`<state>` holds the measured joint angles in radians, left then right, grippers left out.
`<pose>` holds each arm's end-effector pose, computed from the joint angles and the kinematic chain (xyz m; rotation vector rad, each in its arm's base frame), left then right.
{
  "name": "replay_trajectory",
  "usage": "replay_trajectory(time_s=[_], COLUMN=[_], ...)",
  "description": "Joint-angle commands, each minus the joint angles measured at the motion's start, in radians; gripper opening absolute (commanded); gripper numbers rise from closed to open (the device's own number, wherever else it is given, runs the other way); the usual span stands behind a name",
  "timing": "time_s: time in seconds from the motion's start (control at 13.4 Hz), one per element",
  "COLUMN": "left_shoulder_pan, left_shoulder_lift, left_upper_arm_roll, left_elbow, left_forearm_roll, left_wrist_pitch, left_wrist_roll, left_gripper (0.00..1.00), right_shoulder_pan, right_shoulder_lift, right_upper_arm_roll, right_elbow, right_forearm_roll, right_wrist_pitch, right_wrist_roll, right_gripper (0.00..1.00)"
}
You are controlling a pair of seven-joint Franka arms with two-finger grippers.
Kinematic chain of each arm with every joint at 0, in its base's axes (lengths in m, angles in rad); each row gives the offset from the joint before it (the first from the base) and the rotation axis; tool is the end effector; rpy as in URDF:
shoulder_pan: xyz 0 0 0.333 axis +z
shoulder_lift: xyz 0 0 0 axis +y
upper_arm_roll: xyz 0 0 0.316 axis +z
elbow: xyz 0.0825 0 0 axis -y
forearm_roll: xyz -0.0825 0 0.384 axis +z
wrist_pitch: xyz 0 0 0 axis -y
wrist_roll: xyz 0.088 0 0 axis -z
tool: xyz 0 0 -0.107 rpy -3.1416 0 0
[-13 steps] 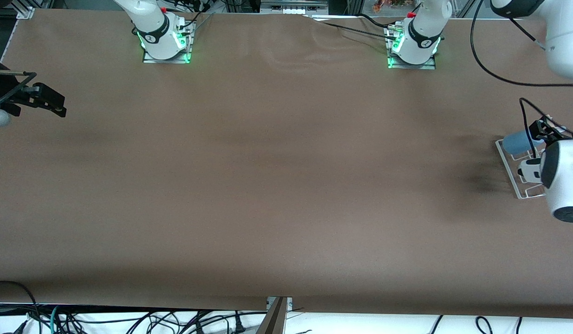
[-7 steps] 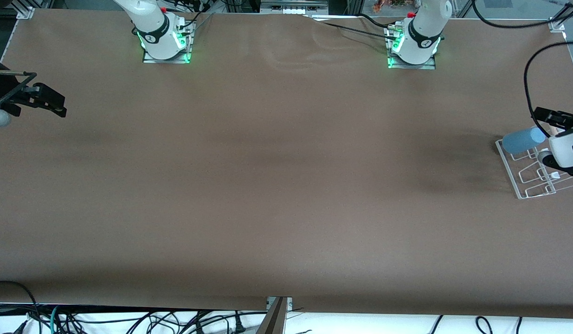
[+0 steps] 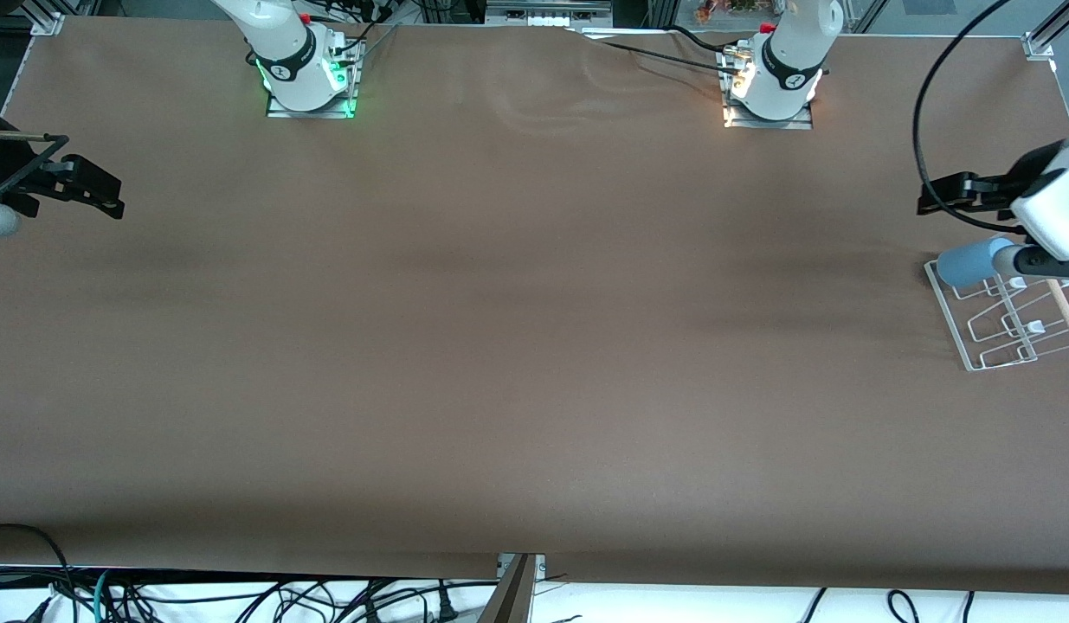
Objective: Transfer cup to left arm and place on rack
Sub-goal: 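Release the cup and raise the left gripper from the rack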
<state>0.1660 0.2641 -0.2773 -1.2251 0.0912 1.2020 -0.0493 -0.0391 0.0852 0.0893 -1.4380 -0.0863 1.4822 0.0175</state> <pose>0.5897 -0.0286 0.6072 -3.0726 0.0643 0.4264 0.5720 0.0164 0.6315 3.0609 0.0408 -0.0582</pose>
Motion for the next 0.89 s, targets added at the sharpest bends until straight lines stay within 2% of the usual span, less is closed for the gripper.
replay_trajectory(time_s=[0.0,0.07,0.22,0.52,0.82], left_shoulder_pan=[0.042,0.056,0.058,0.069,0.11], left_shoulder_lift=[-0.27,-0.291,-0.289,-0.232,-0.224], left_upper_arm_roll=[0.0,-0.002,0.0,0.015,0.017], left_elbow=[-0.447,-0.505,-0.515,-0.381,-0.364], left_forearm_roll=[-0.069,-0.077,-0.084,-0.084,-0.097], left_wrist_pitch=[0.267,0.316,0.35,0.326,0.304], left_wrist_roll=[-0.024,-0.026,-0.075,-0.092,-0.046], left_gripper=[1.0,1.0,1.0,1.0,1.0], right_shoulder_pan=[-0.008,-0.007,-0.008,-0.008,-0.01], right_shoulder_lift=[-0.009,-0.009,-0.009,-0.009,-0.009], right_upper_arm_roll=[0.004,0.004,0.004,0.004,0.004], right_elbow=[-0.007,-0.007,-0.007,-0.007,-0.007], right_forearm_roll=[0.0,0.0,0.002,0.002,0.002], right_wrist_pitch=[0.004,0.006,0.004,0.004,0.004], right_wrist_roll=[-0.019,-0.019,-0.019,-0.019,-0.019], right_gripper=[1.0,1.0,1.0,1.0,1.0])
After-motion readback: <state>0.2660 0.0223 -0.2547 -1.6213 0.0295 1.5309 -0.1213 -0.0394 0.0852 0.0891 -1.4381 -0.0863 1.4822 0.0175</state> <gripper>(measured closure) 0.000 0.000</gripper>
